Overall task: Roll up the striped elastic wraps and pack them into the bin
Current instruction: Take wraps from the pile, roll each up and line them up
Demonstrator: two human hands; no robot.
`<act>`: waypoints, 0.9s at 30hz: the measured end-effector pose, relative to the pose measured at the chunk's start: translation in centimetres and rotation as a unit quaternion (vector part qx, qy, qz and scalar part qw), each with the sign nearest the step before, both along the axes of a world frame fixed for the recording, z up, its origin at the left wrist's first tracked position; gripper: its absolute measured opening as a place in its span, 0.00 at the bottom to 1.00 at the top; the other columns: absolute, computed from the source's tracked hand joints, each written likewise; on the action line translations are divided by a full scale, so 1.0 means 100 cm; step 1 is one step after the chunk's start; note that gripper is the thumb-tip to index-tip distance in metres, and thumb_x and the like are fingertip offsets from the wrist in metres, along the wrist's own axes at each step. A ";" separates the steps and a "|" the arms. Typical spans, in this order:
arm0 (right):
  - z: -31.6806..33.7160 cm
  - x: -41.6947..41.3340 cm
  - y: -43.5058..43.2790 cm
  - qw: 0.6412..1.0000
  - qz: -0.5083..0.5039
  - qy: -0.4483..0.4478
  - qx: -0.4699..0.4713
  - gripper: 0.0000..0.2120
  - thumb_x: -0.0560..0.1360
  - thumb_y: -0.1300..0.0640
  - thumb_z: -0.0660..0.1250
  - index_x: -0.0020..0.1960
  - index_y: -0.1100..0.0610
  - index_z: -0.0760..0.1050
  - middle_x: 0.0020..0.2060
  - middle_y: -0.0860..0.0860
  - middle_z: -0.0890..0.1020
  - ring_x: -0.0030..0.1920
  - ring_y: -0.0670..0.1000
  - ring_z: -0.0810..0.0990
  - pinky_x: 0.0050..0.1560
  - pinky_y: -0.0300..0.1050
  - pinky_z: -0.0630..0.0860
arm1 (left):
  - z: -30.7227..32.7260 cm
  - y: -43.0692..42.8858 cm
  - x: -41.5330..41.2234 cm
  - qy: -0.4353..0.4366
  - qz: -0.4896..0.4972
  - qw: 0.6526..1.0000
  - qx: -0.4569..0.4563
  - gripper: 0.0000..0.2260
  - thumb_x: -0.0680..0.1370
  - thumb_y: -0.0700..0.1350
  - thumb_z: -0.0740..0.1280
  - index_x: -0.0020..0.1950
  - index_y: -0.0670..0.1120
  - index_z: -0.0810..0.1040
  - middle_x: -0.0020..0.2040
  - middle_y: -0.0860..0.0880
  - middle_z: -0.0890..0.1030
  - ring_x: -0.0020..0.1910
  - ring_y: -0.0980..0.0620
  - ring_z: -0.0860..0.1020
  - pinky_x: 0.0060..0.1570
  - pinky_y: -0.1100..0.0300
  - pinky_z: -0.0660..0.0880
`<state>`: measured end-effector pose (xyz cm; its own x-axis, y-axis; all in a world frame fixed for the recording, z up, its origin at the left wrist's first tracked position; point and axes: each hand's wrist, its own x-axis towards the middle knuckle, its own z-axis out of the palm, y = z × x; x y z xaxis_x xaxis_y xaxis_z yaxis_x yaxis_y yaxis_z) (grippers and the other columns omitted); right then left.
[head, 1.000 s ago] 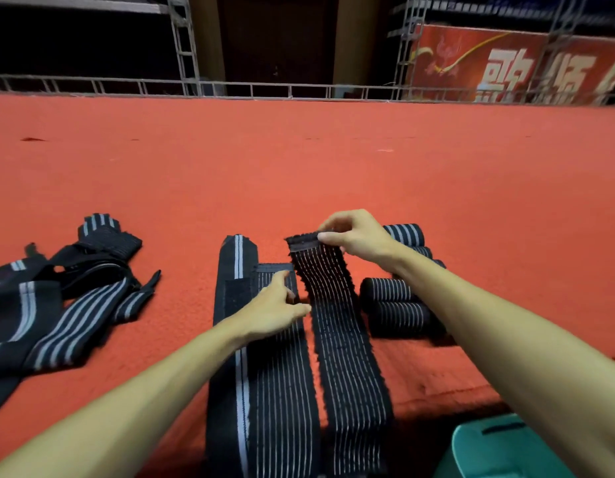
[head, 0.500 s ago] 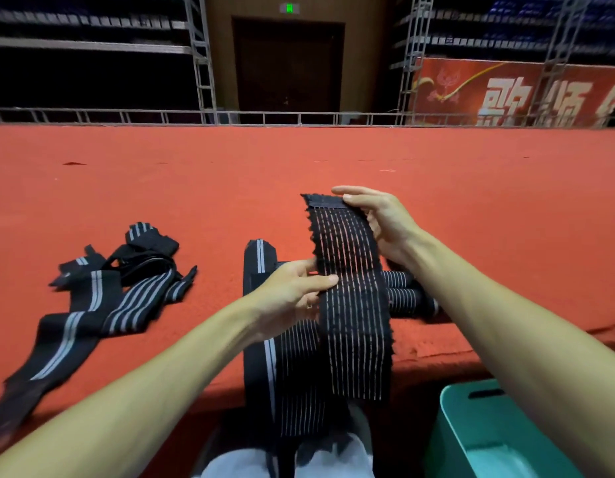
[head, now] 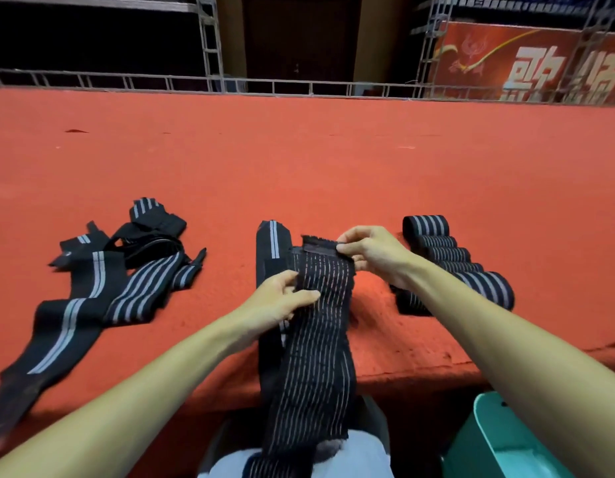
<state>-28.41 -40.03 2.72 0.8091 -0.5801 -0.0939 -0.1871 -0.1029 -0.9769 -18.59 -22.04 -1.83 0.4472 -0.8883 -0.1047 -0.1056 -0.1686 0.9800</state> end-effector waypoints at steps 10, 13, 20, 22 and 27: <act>-0.047 0.035 -0.020 1.000 0.016 0.001 -0.002 0.02 0.73 0.66 0.70 0.44 0.61 0.78 0.32 0.54 0.76 0.28 0.47 0.70 0.26 0.36 0.69 | -0.016 -0.051 0.063 -0.130 0.125 0.982 -0.047 0.05 0.77 0.39 0.68 0.52 0.42 0.79 0.33 0.47 0.77 0.23 0.60 0.71 0.28 0.65 0.70; -0.054 0.052 -0.030 0.997 -0.035 -0.028 -0.062 0.04 0.72 0.66 0.72 0.40 0.59 0.79 0.31 0.51 0.79 0.31 0.48 0.74 0.28 0.36 0.71 | -0.021 -0.073 0.082 -0.162 0.150 0.974 -0.051 0.04 0.77 0.41 0.68 0.49 0.45 0.82 0.37 0.49 0.81 0.28 0.62 0.74 0.35 0.62 0.72; -0.084 0.096 -0.063 0.979 -0.154 0.006 -0.137 0.03 0.70 0.58 0.74 0.39 0.52 0.83 0.33 0.44 0.83 0.31 0.40 0.77 0.37 0.38 0.75 | -0.036 -0.119 0.113 -0.263 0.187 0.946 0.019 0.08 0.77 0.43 0.68 0.54 0.44 0.84 0.49 0.51 0.84 0.47 0.58 0.78 0.47 0.71 0.67; -0.092 0.102 -0.066 0.972 -0.140 0.030 -0.186 0.02 0.70 0.57 0.75 0.40 0.52 0.84 0.35 0.44 0.84 0.34 0.36 0.78 0.38 0.28 0.71 | -0.048 -0.123 0.117 -0.281 0.209 0.936 0.031 0.08 0.77 0.43 0.68 0.54 0.45 0.84 0.46 0.50 0.84 0.46 0.57 0.78 0.45 0.71 0.66; -0.099 0.108 -0.069 0.955 -0.152 0.040 -0.252 0.02 0.71 0.57 0.74 0.43 0.55 0.85 0.33 0.40 0.79 0.34 0.34 0.75 0.37 0.21 0.66 | -0.060 -0.131 0.123 -0.302 0.225 0.925 0.041 0.08 0.76 0.44 0.68 0.53 0.47 0.84 0.43 0.53 0.83 0.45 0.56 0.79 0.47 0.63 0.70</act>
<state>-17.64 -46.95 -7.21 0.5982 -0.7747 0.2049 -0.3547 -0.4853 -0.7991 -6.34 -35.17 -7.84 0.7693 -0.5975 0.2261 -0.5308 -0.4009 0.7467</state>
